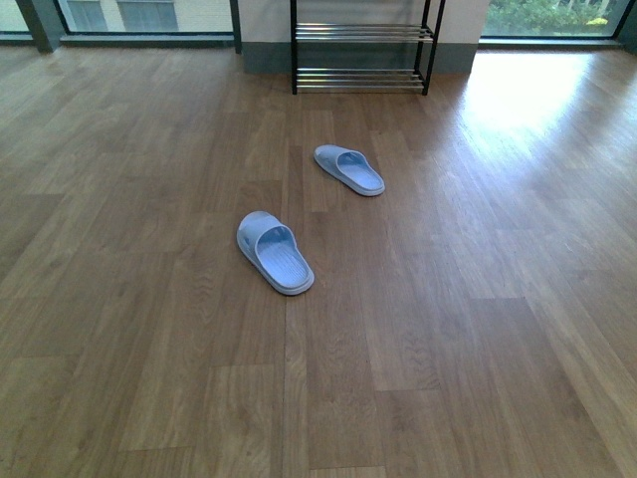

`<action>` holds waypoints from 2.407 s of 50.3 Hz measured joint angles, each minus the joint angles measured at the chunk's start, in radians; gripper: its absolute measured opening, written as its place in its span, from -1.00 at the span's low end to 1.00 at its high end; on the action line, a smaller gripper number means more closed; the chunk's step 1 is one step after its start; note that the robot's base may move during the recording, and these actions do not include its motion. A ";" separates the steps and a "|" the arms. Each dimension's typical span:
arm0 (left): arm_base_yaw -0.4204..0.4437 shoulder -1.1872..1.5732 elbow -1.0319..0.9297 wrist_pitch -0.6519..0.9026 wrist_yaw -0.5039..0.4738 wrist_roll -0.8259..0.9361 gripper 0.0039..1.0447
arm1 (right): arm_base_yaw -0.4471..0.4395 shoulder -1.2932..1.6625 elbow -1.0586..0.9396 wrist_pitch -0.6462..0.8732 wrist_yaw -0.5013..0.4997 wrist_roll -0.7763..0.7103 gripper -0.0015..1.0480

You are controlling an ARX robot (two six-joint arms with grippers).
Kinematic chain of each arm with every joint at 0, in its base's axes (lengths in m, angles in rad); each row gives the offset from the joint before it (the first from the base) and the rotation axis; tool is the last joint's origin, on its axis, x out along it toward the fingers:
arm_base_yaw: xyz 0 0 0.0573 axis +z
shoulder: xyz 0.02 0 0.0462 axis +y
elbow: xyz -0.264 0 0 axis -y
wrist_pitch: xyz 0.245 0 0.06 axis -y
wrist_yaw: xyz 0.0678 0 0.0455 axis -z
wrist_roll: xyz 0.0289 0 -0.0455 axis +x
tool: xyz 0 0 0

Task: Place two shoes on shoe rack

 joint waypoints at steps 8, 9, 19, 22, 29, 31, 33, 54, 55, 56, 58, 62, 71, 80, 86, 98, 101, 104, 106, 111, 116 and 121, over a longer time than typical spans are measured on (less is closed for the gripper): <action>0.000 0.000 0.000 0.000 0.000 0.000 0.83 | 0.000 0.000 0.000 0.000 -0.001 0.000 0.82; 0.000 0.000 0.000 0.000 0.000 0.000 0.83 | 0.000 0.000 0.000 0.000 -0.001 0.000 0.82; 0.000 0.000 0.000 0.000 0.000 0.000 0.83 | 0.000 0.000 0.000 0.000 -0.001 0.000 0.82; 0.000 0.000 0.000 0.000 0.000 0.000 0.83 | 0.000 0.000 0.000 0.000 -0.001 0.000 0.82; 0.000 0.000 0.000 0.000 0.000 0.000 0.83 | 0.000 0.000 0.000 0.000 0.000 0.000 0.82; 0.000 0.000 0.000 0.000 0.000 0.000 0.83 | 0.000 0.000 0.000 0.000 -0.001 0.000 0.82; 0.000 0.000 0.000 0.000 0.000 0.000 0.83 | 0.000 0.000 0.000 0.000 0.000 0.000 0.82; 0.000 0.000 0.000 0.000 0.000 0.000 0.83 | 0.000 0.000 0.000 0.000 0.000 0.000 0.82; 0.000 0.000 0.000 0.000 0.000 0.000 0.83 | 0.000 0.000 0.000 0.000 -0.001 0.000 0.82; 0.000 0.000 0.000 0.000 0.000 0.000 0.83 | 0.000 0.000 0.000 0.000 0.000 0.000 0.82; 0.000 0.000 0.000 0.000 0.000 0.000 0.83 | 0.000 0.000 0.000 0.000 -0.001 0.000 0.82; 0.000 0.000 0.000 0.000 0.000 0.000 0.83 | 0.000 0.000 0.000 0.000 -0.001 0.000 0.82; 0.000 0.000 0.000 0.000 0.000 0.000 0.83 | 0.000 0.000 0.000 0.000 0.000 0.000 0.82; 0.000 0.000 0.000 0.000 0.000 0.000 0.83 | 0.000 0.000 0.000 0.000 -0.001 0.000 0.82; 0.000 0.000 0.000 0.000 0.000 0.000 0.83 | 0.000 0.000 0.000 0.000 -0.001 0.000 0.82; 0.000 0.000 0.000 0.000 0.000 0.000 0.83 | 0.000 0.000 0.000 0.000 -0.001 0.000 0.82; 0.000 0.000 0.000 0.000 0.000 0.000 0.83 | 0.000 0.000 0.000 0.000 -0.001 0.000 0.82; 0.000 0.000 0.000 0.000 0.000 0.000 0.83 | 0.000 0.000 0.000 0.000 -0.001 0.000 0.82; 0.000 0.000 0.000 0.000 0.000 0.000 0.83 | 0.000 0.000 0.000 0.000 0.000 0.000 0.82; 0.000 0.000 0.000 0.000 0.000 0.000 0.83 | 0.000 0.000 0.000 0.000 0.000 0.000 0.82; 0.000 0.000 0.000 0.000 0.000 0.000 0.83 | 0.000 0.000 0.000 0.000 0.000 0.000 0.82; 0.000 0.000 0.000 0.000 -0.003 0.000 0.83 | 0.000 0.000 0.000 0.000 -0.005 0.000 0.82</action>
